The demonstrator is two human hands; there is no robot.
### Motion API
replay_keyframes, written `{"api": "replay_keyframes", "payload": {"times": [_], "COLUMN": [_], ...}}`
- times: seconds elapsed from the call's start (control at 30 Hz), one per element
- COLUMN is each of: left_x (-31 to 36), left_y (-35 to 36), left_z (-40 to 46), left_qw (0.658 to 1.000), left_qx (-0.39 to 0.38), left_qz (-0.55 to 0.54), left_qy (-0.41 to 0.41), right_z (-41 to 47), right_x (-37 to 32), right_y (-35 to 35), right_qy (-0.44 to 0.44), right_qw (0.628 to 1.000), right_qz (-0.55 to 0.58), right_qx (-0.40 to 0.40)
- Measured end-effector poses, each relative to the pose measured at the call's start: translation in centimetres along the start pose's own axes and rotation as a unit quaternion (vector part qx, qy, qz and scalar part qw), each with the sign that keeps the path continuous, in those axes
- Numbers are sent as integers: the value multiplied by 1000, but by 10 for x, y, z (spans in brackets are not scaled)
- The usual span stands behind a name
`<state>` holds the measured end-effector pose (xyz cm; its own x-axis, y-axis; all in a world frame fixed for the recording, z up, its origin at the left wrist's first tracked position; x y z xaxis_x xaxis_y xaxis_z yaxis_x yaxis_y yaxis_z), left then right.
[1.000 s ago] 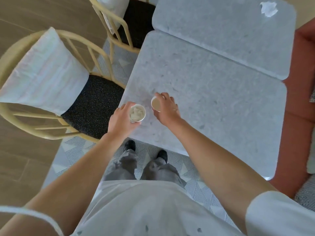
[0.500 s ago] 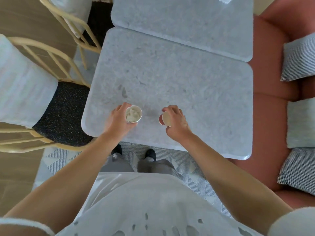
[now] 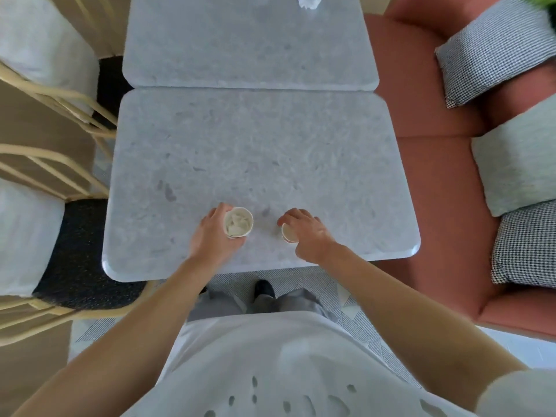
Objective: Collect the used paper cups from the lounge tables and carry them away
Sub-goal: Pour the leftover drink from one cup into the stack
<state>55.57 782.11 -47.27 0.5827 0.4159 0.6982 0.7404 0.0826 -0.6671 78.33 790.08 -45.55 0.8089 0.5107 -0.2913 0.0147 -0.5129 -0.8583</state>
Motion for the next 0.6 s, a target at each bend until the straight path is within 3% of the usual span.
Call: {"api": "replay_keyframes", "payload": {"times": [0.33, 0.5, 0.6], "left_x": [7, 19, 26], "left_y": [-3, -7, -10], "left_z": [-2, -4, -6], "left_qw": [1000, 1000, 999], "left_qx": [-2, -9, -25], "left_qz": [-9, -4, -22], "left_qy": [15, -1, -19], "right_z": [-8, -26, -33], "right_x": [15, 41, 51], "right_y": [18, 33, 47], "right_qy": [-5, 139, 174], "right_qw": [999, 974, 957], "right_qz": [-15, 158, 219], "right_qx": [44, 81, 76]}}
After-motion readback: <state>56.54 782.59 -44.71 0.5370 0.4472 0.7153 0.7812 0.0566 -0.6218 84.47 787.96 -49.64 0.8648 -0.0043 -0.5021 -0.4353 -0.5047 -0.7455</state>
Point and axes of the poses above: each hand's wrist, its own z-axis towards the middle knuckle, its own y-axis out of the palm, x = y × z, the point moved 4 cm from there along z, towards the middle knuckle, and after that the axes turned 8 degrees about -z, right-handed, at the moved point
